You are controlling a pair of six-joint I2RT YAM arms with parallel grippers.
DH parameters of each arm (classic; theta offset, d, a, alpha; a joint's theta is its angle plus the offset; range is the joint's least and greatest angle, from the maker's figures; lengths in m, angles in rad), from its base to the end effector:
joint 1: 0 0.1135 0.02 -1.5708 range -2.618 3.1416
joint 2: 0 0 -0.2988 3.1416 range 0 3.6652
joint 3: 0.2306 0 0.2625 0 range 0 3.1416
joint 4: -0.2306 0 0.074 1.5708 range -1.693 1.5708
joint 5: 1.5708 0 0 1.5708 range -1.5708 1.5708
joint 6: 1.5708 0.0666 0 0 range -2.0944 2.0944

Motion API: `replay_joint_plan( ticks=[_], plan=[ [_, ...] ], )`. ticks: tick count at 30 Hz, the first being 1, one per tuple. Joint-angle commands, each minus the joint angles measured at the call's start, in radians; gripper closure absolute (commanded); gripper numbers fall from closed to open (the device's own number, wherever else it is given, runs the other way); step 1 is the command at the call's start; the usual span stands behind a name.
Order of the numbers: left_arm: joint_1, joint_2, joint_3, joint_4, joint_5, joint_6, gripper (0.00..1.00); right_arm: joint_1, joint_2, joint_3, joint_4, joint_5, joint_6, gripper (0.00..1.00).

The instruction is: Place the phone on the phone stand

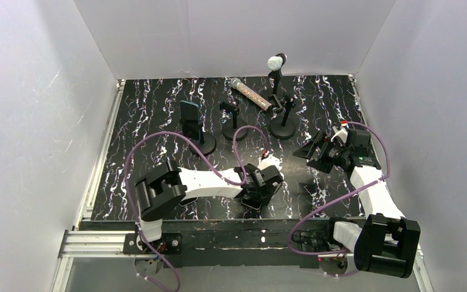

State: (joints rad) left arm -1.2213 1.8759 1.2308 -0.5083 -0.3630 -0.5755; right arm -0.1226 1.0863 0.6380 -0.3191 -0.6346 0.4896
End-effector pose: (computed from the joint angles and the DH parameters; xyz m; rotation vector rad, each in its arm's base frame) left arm 0.1610 -0.3727 0.1682 0.7291 2.4973 -0.1336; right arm 0.2321 0.0112 0.2326 0.3883 2.2962 0.9235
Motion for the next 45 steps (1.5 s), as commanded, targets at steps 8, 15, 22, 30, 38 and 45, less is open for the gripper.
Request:
replay_joint_plan(
  ticks=[8, 15, 22, 30, 38, 45],
  plan=[
    [-0.003, -0.277, -0.073, 0.081, -0.104, 0.084, 1.0, 0.088, 0.042, 0.03, 0.054, -0.102, -0.017, 0.04],
    [-0.003, -0.392, -0.158, 0.169, -0.114, 0.173, 1.0, 0.186, 0.055, 0.039, 0.124, -0.234, -0.004, 0.09],
    [-0.004, -0.434, -0.16, 0.172, -0.11, 0.195, 1.0, 0.274, 0.088, 0.029, 0.26, -0.312, 0.078, 0.17],
    [-0.004, -0.458, -0.153, 0.177, -0.093, 0.208, 1.0, 0.349, 0.176, 0.06, 0.396, -0.356, 0.166, 0.34],
    [-0.004, -0.475, -0.155, 0.186, -0.087, 0.207, 1.0, 0.379, 0.218, 0.049, 0.513, -0.376, 0.236, 0.46],
    [-0.004, -0.469, -0.15, 0.189, -0.082, 0.215, 1.0, 0.393, 0.251, 0.06, 0.589, -0.402, 0.288, 0.66]
  ],
)
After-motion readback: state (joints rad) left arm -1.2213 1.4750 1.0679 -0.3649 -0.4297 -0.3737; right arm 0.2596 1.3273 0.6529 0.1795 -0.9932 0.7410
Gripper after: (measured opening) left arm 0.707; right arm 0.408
